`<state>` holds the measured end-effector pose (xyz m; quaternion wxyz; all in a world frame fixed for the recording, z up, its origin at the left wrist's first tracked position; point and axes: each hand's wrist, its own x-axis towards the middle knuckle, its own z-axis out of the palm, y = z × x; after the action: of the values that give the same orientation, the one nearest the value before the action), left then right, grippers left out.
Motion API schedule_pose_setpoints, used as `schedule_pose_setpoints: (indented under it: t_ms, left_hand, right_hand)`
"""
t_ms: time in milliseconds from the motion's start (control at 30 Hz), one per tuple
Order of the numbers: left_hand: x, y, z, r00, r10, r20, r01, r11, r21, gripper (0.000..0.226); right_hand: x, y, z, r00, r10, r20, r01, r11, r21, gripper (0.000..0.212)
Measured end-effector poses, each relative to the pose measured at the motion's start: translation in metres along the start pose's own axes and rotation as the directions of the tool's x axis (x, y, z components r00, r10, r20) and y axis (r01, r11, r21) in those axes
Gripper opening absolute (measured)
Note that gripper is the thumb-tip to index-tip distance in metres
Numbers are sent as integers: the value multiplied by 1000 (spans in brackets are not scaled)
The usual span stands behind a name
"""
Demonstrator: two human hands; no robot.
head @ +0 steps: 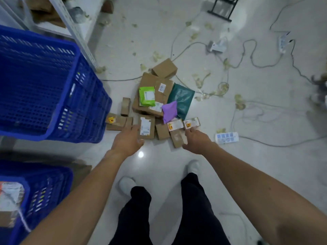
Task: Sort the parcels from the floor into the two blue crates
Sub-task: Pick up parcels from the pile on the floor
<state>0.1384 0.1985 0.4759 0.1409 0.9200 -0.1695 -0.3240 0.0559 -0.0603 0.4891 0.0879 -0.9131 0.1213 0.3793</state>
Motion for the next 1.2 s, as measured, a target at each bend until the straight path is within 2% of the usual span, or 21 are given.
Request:
schedule_pose_setpoints:
  t_ms: [167,300,433,600,700,767,867,1000,1200]
  left_hand:
    - [66,52,84,995,42,85,-49,995,84,47]
    - [143,88,186,987,116,110,-132,979,152,43]
    - [224,100,299,918,354,178,-390,884,257,45]
    - [323,83,402,895,401,195,-446,803,395,62]
    - [366,69,448,870,413,268,-491,687,536,67]
    - [388,62,472,849,433,303,-522,603,603,71]
    - [416,53,495,825,475,305,-547,539,640,81]
    - [431,50,510,788,524,322,-580,460,672,76]
    - [428,61,496,772,541,334,-602,455,656,80]
  right_hand:
    - [36,79,65,995,17,102,-18,1000,8,58]
    - [112,136,132,994,31,104,-33,999,14,60]
    - [205,169,214,994,52,91,-58,997,60,61]
    - [310,173,318,994,109,12,-110,981,162,68]
    - [351,167,371,981,194,-33,-180,954,241,77]
    - [374,161,397,966,252,-64,-224,931,287,86]
    - [399,155,420,941,316,-121,-257,900,351,94]
    - [412,153,433,924,345,-163,-261,883,391,94]
    - [400,172,412,952,249,-177,-180,925,335,89]
